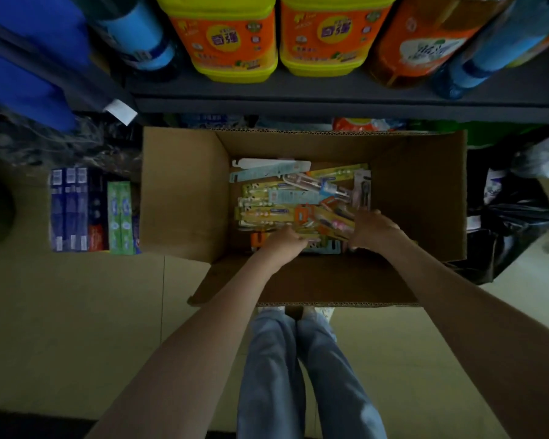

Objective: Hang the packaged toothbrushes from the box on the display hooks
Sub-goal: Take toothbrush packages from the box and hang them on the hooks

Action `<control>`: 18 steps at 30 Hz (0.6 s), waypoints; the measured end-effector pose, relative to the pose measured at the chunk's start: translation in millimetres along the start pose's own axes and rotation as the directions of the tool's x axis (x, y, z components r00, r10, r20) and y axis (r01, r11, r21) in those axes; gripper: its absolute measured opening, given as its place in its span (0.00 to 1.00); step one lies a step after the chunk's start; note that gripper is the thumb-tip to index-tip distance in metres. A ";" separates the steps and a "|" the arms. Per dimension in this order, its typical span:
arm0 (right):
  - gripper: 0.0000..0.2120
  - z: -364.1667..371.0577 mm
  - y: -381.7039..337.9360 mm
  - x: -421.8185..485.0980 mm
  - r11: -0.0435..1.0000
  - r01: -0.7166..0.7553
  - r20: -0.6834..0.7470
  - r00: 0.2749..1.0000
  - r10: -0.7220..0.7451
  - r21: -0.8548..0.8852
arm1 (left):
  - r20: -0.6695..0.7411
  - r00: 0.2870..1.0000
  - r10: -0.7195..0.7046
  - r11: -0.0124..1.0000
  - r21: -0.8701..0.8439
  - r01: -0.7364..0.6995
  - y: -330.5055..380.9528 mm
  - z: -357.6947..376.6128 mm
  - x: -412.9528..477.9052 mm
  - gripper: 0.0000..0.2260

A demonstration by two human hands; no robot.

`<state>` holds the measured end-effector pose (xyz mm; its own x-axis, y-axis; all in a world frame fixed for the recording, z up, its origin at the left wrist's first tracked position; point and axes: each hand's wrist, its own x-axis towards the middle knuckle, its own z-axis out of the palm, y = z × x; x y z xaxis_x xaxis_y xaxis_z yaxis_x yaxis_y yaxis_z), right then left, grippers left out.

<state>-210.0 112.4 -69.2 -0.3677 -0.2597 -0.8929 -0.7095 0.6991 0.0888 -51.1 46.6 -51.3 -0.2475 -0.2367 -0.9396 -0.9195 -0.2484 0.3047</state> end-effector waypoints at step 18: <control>0.46 -21.8 -28.1 -88.8 0.670 0.263 0.043 0.914 -0.403 0.694 | 0.109 0.991 0.080 0.477 -0.877 0.058 26.0 -8.8 -72.7 0.08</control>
<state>-170.5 101.3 17.3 -0.0249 -0.4907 -0.8710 -0.1545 0.8627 -0.4816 -54.4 49.2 26.3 -0.3521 -0.1521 -0.9235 -0.1854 -0.9558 0.2281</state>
